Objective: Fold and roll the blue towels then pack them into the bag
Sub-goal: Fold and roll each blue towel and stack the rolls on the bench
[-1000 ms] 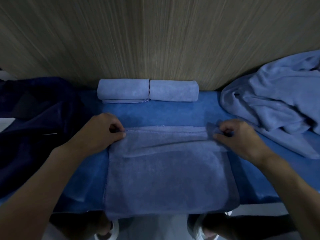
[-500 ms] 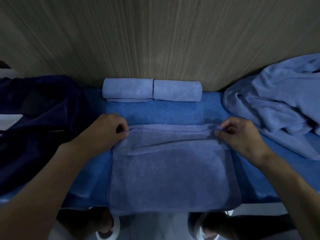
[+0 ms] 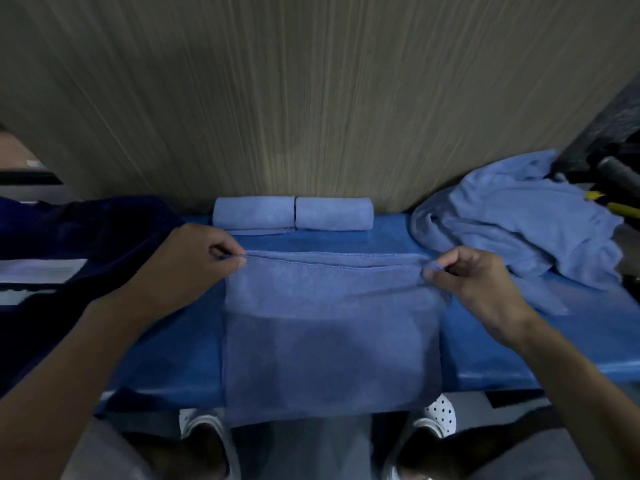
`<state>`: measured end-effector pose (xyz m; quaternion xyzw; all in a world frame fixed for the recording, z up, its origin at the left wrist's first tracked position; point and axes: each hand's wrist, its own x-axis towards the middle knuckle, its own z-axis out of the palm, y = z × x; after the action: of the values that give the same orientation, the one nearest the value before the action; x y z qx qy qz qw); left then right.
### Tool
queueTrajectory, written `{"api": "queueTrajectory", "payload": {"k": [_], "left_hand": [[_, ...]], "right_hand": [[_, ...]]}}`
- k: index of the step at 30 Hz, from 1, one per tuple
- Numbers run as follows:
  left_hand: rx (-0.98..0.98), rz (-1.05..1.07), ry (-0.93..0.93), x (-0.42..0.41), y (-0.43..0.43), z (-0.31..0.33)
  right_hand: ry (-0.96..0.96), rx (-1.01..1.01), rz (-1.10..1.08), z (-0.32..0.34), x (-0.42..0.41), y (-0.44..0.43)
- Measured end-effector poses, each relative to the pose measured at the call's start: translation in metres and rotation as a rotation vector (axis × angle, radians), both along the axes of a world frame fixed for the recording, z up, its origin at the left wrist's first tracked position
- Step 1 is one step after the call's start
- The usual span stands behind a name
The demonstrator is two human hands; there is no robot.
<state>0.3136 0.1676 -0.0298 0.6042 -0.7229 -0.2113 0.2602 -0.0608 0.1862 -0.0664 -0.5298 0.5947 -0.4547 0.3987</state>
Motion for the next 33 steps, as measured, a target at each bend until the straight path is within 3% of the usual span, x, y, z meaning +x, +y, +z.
{"api": "queueTrajectory", "payload": {"k": [3,9,15,33], "left_hand": [[-0.043,-0.031,0.047,0.001,0.016,0.037],[-0.053,0.023,0.172,0.009,0.053,0.106],[-0.098,-0.007,0.276,0.009,0.083,0.163],[-0.321,-0.024,0.283,-0.004,0.101,0.219]], "right_hand": [[-0.107,-0.090,-0.022,0.034,-0.002,0.015],[-0.146,-0.243,-0.033,0.106,-0.007,0.050],[-0.258,-0.289,-0.031,0.157,-0.013,0.076],[-0.329,-0.421,-0.041,0.212,-0.012,0.092]]}}
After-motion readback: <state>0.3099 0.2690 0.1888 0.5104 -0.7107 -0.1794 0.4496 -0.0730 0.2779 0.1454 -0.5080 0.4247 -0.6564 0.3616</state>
